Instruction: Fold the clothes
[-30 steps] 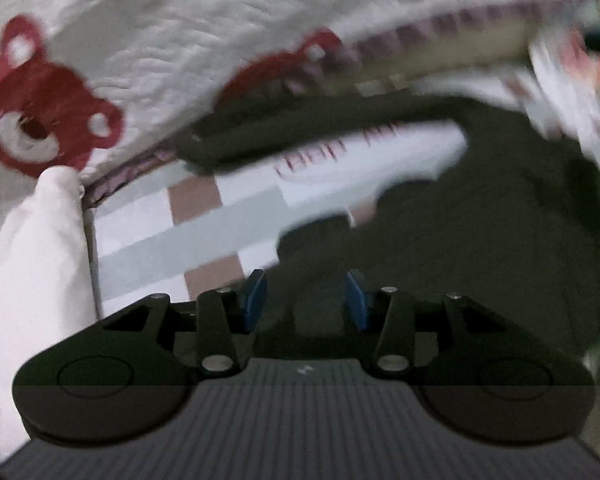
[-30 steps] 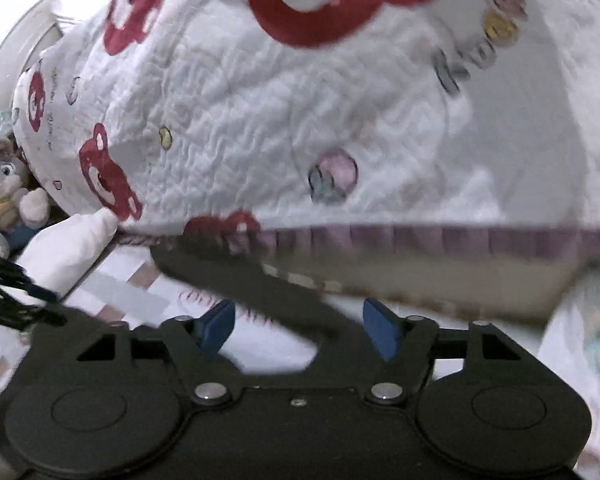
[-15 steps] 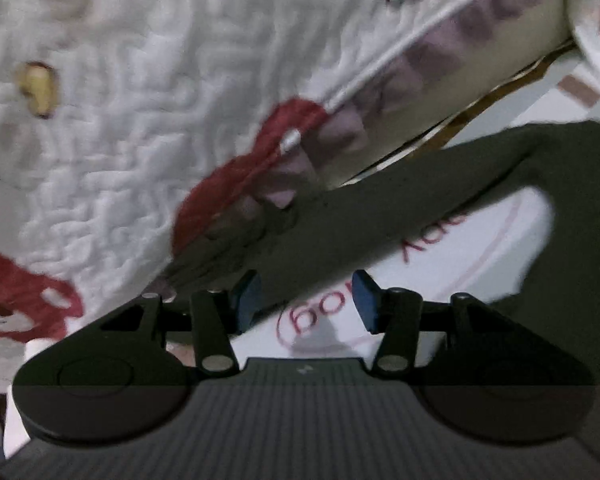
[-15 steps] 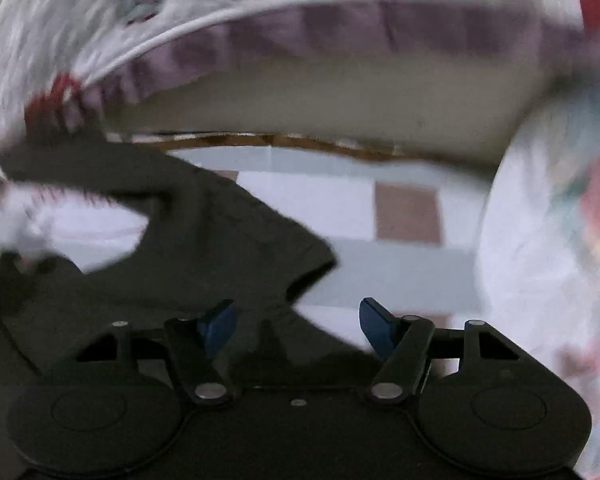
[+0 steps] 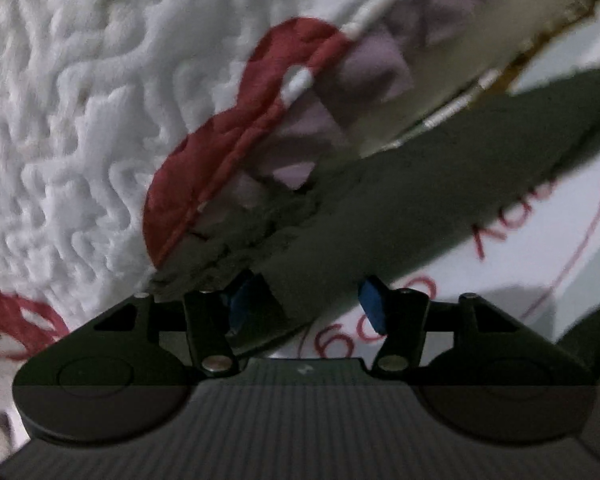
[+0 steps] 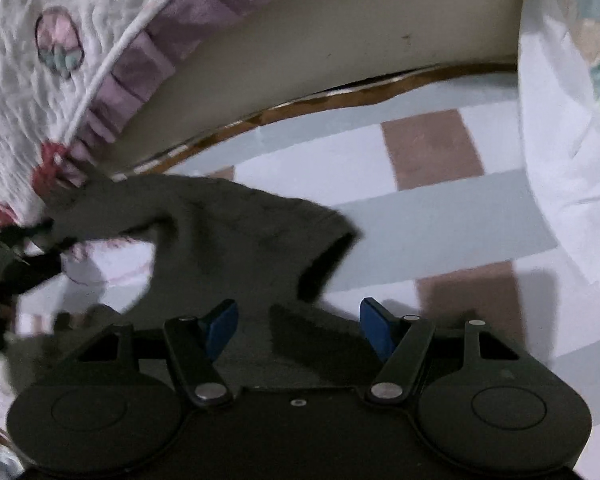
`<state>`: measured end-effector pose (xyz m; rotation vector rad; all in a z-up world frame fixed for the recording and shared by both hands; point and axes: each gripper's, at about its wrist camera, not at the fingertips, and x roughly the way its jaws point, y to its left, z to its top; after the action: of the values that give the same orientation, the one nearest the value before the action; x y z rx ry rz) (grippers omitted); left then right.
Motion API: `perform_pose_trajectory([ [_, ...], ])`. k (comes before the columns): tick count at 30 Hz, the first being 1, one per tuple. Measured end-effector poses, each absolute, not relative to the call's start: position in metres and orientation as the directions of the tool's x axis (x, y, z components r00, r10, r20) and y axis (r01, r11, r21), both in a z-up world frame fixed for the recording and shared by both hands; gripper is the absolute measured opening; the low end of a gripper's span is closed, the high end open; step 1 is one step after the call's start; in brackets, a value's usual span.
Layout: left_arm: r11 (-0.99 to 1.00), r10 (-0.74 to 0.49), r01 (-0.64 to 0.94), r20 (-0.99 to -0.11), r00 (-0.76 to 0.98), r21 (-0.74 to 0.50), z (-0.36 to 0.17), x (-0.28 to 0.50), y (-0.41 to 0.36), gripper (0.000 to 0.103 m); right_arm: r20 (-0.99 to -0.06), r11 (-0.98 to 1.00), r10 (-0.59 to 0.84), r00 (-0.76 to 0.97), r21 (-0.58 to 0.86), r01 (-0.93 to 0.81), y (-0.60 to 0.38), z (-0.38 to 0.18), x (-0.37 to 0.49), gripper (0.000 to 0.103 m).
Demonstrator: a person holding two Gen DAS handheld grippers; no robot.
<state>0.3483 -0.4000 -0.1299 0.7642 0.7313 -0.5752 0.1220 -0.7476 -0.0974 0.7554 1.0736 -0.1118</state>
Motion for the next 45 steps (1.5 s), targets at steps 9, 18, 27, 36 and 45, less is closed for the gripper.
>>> perform_pose_trajectory([
  [9, 0.646, -0.174, 0.638, -0.734, 0.657, 0.419, -0.145, 0.353, -0.415, 0.057, -0.844, 0.759, 0.271, 0.462, 0.483, 0.437, -0.746, -0.106, 0.124, 0.073],
  [18, 0.672, -0.184, 0.639, -0.751, 0.634, 0.375, -0.147, 0.353, -0.42, 0.019, -0.82, 0.759, 0.354, 0.45, 0.533, 0.373, -0.725, -0.123, 0.138, 0.003],
  [27, 0.771, -0.344, 0.612, -0.695, 0.631, 0.174, -0.067, 0.307, -0.394, 0.012, -0.697, 0.409, 0.444, 0.563, 0.717, 0.565, -0.755, -0.149, 0.109, 0.046],
  [36, 0.63, -0.475, 0.753, -0.673, 0.567, 0.19, 0.014, 0.17, -0.335, 0.012, -0.59, 0.119, 0.462, 0.663, 0.782, 0.612, -0.774, -0.162, 0.086, 0.07],
  [45, 0.61, -0.37, 0.791, -0.9, 0.231, -0.048, -0.036, 0.097, -0.289, 0.029, -0.611, 0.152, 0.509, 0.606, 0.757, 0.635, -0.755, -0.168, 0.096, 0.071],
])
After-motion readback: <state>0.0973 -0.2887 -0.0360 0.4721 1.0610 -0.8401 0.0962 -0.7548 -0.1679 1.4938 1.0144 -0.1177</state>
